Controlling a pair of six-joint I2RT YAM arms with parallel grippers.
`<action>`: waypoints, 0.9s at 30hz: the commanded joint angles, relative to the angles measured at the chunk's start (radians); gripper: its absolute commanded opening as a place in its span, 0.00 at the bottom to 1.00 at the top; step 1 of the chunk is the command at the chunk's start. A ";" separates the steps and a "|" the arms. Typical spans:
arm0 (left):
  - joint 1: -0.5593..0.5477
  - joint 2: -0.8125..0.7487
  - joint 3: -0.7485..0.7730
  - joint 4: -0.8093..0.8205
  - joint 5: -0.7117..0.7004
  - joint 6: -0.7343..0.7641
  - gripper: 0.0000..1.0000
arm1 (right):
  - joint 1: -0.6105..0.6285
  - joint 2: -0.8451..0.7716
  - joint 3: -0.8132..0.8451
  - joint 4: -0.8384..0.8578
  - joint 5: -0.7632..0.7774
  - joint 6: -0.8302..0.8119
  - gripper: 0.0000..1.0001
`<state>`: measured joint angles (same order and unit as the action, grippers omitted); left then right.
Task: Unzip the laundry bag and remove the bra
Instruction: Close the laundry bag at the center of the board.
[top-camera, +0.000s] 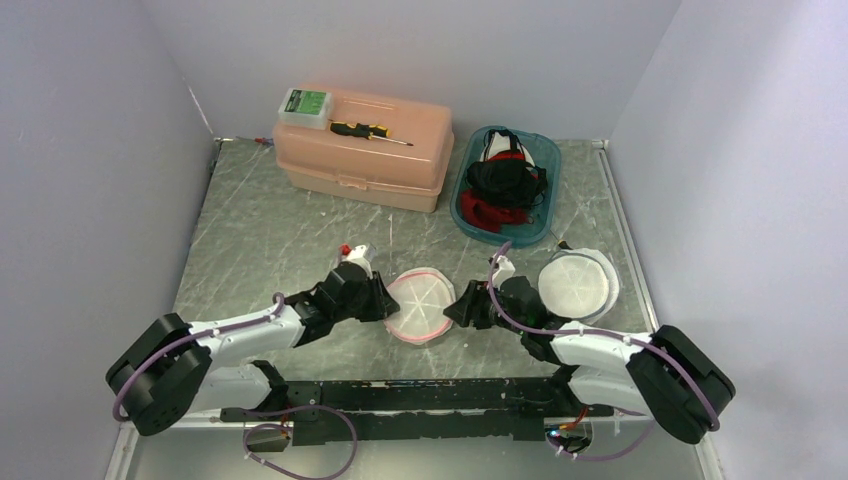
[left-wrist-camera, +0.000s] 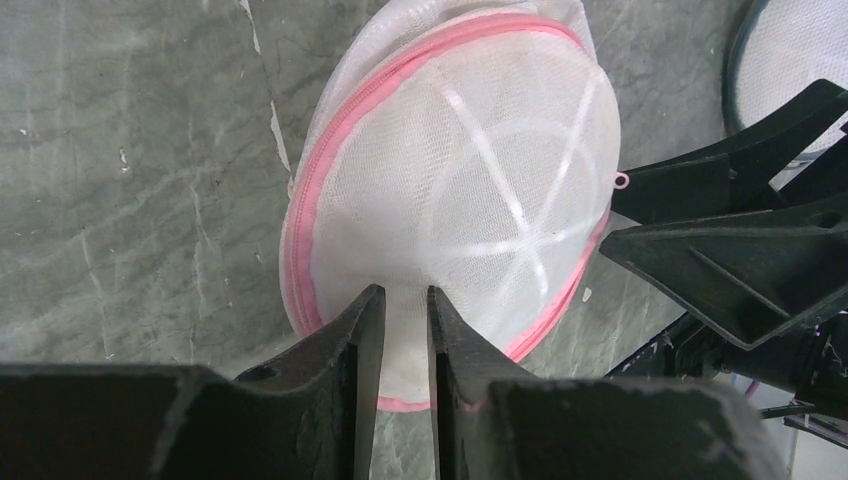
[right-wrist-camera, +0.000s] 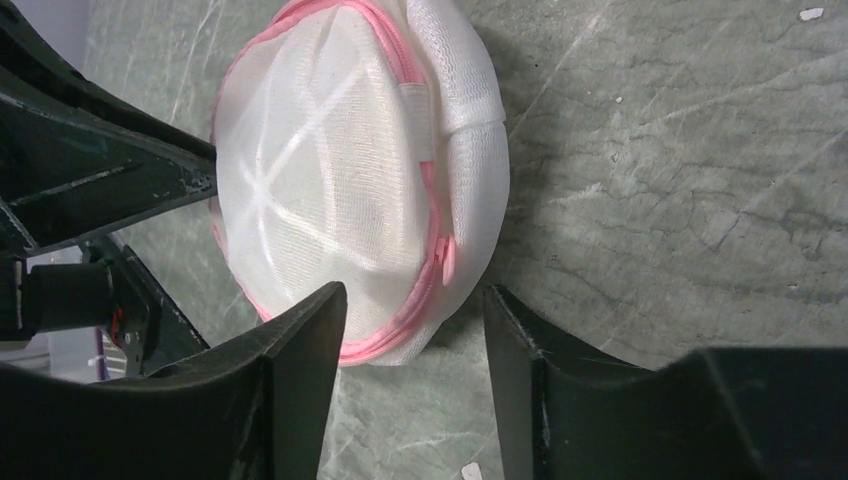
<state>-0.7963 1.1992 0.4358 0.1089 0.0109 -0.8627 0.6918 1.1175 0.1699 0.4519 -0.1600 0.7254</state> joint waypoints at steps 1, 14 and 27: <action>-0.003 0.027 0.008 0.043 0.010 -0.015 0.27 | -0.006 0.023 -0.007 0.112 0.000 0.019 0.53; 0.000 0.069 0.099 -0.040 -0.055 0.050 0.29 | -0.006 0.224 0.032 0.291 -0.009 0.087 0.42; 0.136 0.233 0.226 -0.069 -0.081 0.091 0.27 | -0.028 0.554 0.189 0.489 0.058 0.173 0.35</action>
<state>-0.6949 1.4052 0.6010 0.0532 -0.0422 -0.8021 0.6746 1.5925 0.3027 0.8291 -0.1352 0.8673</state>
